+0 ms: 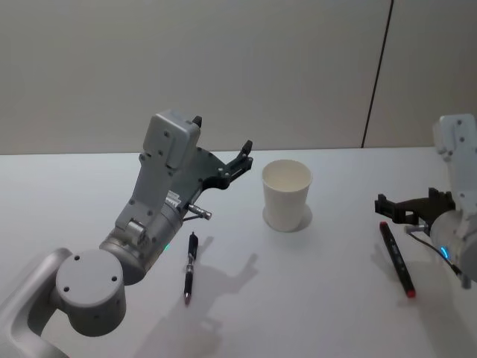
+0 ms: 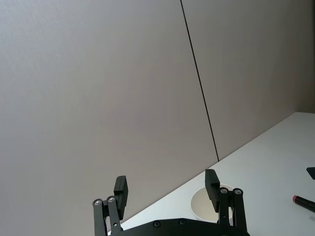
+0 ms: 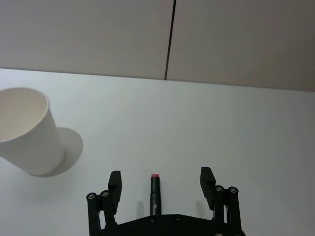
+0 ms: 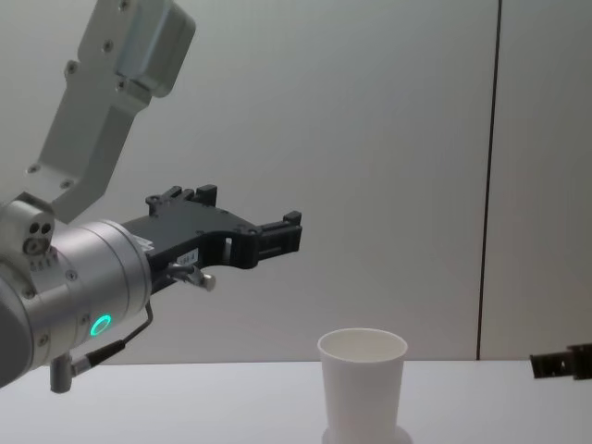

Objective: Place the pen into the pen holder.

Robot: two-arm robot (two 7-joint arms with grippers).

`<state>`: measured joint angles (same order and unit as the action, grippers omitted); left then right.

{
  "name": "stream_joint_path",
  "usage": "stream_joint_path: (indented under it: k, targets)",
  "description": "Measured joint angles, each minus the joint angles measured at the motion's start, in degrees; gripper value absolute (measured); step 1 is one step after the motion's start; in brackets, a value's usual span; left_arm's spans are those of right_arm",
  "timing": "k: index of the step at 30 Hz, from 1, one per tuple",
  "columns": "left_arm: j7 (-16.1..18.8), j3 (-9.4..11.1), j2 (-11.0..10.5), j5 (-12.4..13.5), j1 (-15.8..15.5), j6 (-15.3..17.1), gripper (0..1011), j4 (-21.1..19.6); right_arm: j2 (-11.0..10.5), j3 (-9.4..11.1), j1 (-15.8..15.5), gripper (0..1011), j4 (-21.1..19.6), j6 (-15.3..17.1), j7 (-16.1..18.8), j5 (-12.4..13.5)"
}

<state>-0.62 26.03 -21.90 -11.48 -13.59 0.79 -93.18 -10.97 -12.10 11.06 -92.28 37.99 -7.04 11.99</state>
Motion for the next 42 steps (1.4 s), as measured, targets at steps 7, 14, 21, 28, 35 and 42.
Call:
stream_joint_path:
  k: [7,14,21,28,35,42]
  targets:
    - [0.00,0.00,0.00,0.00,0.00,0.00,1000,0.00,1.55,0.54,3.02,1002,3.55,4.22,-1.52,0.51]
    - [0.00,0.00,0.00,0.00,0.00,0.00,1000,0.00,2.74,0.85,5.36,1002,6.48,7.09,-2.37,0.67]
    - [0.00,0.00,0.00,0.00,0.00,0.00,1000,0.00,4.32,1.09,8.04,1001,10.23,9.61,-3.22,1.07]
    - [0.00,0.00,0.00,0.00,0.00,0.00,1000,0.00,5.57,1.22,9.84,1002,13.31,11.07,-3.96,1.57]
    - [0.00,0.00,0.00,0.00,0.00,0.00,1000,0.00,6.69,1.33,11.26,1002,16.06,12.01,-4.70,1.78]
    - [0.00,0.00,0.00,0.00,0.00,0.00,1000,0.00,7.42,1.45,12.13,1002,18.09,12.37,-5.14,1.78]
